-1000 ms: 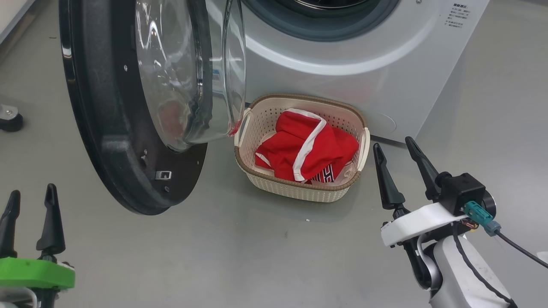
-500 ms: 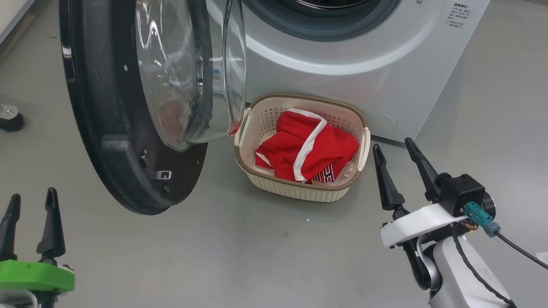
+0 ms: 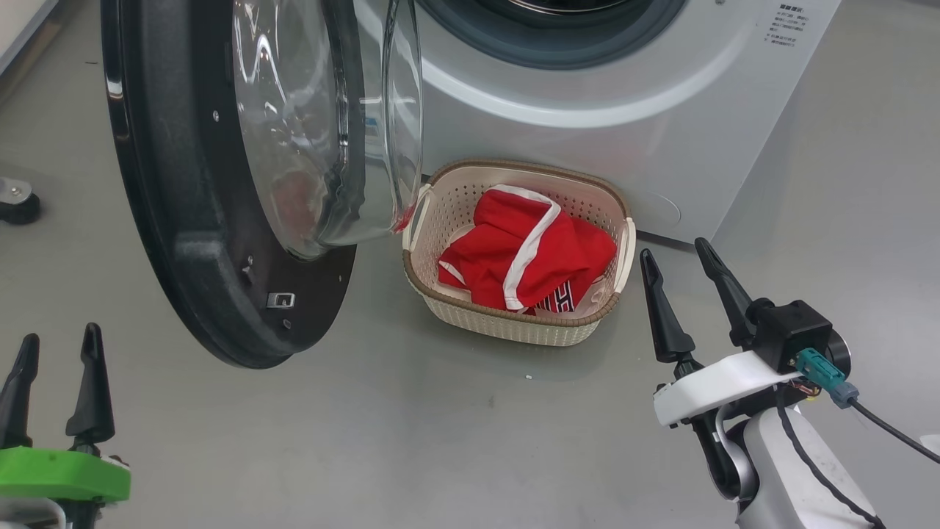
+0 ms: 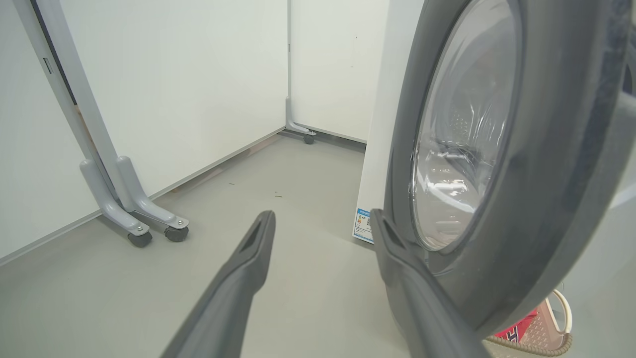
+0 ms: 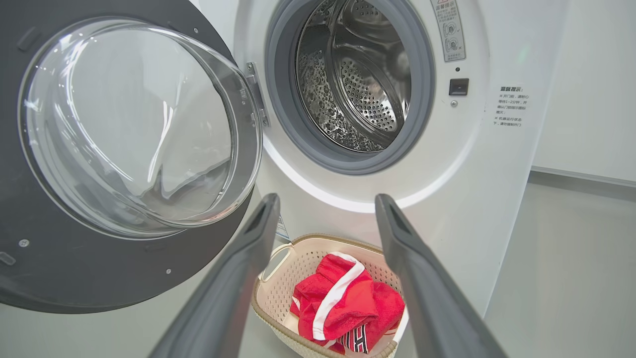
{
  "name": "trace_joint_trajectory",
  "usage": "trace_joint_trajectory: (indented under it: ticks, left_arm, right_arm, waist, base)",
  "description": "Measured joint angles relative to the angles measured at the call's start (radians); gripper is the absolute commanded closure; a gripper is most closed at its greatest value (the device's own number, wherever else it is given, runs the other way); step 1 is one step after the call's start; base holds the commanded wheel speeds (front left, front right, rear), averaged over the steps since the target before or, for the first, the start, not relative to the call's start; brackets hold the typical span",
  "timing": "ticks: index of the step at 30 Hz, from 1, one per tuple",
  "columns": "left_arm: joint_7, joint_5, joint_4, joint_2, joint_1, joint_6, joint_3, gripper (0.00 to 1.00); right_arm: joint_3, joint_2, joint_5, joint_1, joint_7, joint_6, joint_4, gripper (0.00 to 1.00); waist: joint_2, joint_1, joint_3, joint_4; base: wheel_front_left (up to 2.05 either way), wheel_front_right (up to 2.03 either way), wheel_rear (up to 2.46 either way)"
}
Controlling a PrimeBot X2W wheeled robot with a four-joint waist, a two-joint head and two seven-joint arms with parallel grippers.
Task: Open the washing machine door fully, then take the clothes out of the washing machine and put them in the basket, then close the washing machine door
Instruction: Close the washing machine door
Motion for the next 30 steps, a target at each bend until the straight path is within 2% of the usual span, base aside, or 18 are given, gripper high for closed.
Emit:
trace_joint_trajectory:
  ticks: [19, 20, 22, 30]
  left_arm:
    - [0.0, 0.013, -0.007, -0.001, -0.001, 0.0, 0.016, 0.0]
    - [0.0, 0.013, -0.007, -0.001, -0.001, 0.0, 0.016, 0.05]
    - [0.0, 0.013, -0.007, -0.001, -0.001, 0.0, 0.012, 1.0]
    - [0.0, 0.03, -0.005, 0.011, -0.001, 0.0, -0.039, 1.0]
  right_arm:
    - [-0.006, 0.001, -0.001, 0.006, 0.0, 0.0, -0.001, 0.0]
    - [-0.007, 0.001, -0.001, 0.006, 0.0, 0.0, -0.001, 0.0]
    - [-0.007, 0.001, -0.002, 0.006, 0.0, 0.0, -0.001, 0.0]
    - [-0.007, 0.002, -0.003, 0.007, 0.0, 0.0, -0.001, 0.0]
  waist:
    - [0.0, 0.0, 0.004, 0.001]
    - [0.0, 0.0, 0.004, 0.001]
    - [0.0, 0.0, 0.004, 0.0]
    - [0.0, 0.0, 0.006, 0.0]
  base:
    - [0.0, 0.0, 0.0]
    - [0.0, 0.0, 0.0]
    - [0.0, 0.0, 0.0]
    - [0.0, 0.0, 0.0]
